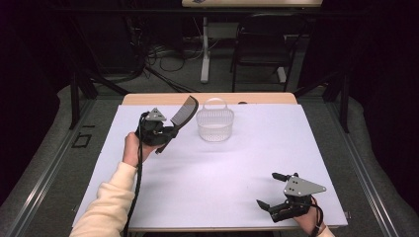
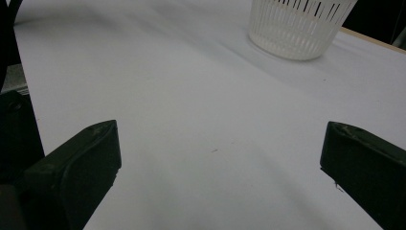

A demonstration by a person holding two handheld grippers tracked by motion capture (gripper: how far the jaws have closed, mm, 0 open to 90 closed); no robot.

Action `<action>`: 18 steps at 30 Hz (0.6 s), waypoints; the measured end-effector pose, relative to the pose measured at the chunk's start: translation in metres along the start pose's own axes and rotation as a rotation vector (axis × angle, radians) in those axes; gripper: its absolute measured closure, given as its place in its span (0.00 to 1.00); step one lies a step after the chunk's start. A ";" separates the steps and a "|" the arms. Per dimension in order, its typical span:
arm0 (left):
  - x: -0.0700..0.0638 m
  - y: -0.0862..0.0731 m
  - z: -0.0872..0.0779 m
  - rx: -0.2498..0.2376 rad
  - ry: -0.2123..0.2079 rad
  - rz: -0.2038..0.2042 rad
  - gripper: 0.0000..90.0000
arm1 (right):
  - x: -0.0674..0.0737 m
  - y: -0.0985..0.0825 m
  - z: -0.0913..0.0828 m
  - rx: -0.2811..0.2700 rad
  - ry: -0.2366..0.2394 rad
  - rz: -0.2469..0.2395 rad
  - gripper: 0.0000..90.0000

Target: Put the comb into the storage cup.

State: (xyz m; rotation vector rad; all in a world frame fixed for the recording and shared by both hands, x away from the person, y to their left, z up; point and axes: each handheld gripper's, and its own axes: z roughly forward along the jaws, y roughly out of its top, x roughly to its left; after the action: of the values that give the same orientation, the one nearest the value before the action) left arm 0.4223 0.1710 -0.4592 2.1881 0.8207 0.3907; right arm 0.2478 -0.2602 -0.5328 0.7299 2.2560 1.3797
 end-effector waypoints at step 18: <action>0.001 0.015 0.003 -0.035 0.002 0.001 0.80 | 0.000 0.000 0.000 0.001 0.000 0.001 0.00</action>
State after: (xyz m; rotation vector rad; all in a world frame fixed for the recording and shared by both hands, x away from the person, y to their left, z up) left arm 0.4310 0.1622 -0.4506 2.1562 0.8089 0.4051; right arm 0.2478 -0.2602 -0.5329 0.7310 2.2567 1.3792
